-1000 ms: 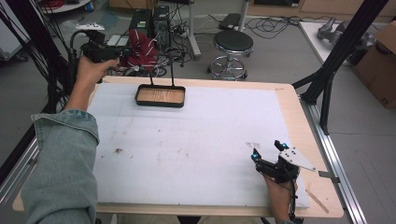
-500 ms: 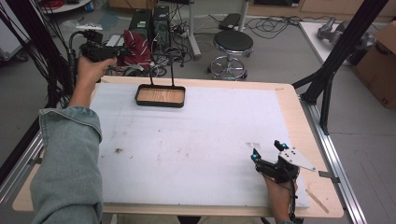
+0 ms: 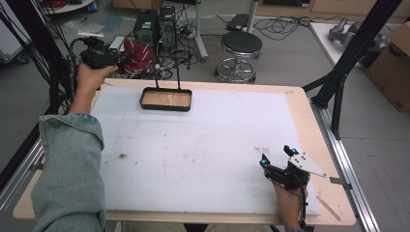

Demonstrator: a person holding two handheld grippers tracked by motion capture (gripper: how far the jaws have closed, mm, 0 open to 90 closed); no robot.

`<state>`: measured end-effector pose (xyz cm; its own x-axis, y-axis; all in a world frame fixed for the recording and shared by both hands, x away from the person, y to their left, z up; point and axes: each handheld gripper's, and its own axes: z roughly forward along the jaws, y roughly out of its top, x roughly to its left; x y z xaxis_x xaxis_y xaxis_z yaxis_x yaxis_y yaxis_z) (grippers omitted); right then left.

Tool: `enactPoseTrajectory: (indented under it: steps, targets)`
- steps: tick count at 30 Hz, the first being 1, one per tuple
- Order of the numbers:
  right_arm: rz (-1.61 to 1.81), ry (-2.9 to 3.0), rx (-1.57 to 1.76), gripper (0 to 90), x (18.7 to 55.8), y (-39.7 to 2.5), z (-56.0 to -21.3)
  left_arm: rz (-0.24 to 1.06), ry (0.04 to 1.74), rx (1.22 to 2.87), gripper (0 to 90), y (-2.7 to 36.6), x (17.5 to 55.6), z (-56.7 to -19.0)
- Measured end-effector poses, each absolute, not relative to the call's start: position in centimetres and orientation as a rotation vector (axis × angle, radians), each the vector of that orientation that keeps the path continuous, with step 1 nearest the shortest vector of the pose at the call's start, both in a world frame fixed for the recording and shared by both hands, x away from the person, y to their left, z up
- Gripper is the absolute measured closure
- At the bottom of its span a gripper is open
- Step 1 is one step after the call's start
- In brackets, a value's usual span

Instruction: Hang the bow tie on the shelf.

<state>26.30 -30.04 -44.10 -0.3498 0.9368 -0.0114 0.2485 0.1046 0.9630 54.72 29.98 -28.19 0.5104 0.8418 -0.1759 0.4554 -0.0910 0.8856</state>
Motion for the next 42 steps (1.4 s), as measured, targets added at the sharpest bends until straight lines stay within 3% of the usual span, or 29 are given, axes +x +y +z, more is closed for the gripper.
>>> enactPoseTrajectory:
  steps: [35,42]
  targets:
    - [1.281,1.705,1.170,11.6,26.3,-30.0,-44.1,0.431,1.131,1.850,74.4,26.9,56.0,-33.1]
    - [1.282,1.704,1.168,11.6,26.3,-30.0,-44.1,0.435,1.122,1.865,70.4,26.8,55.9,-33.1]
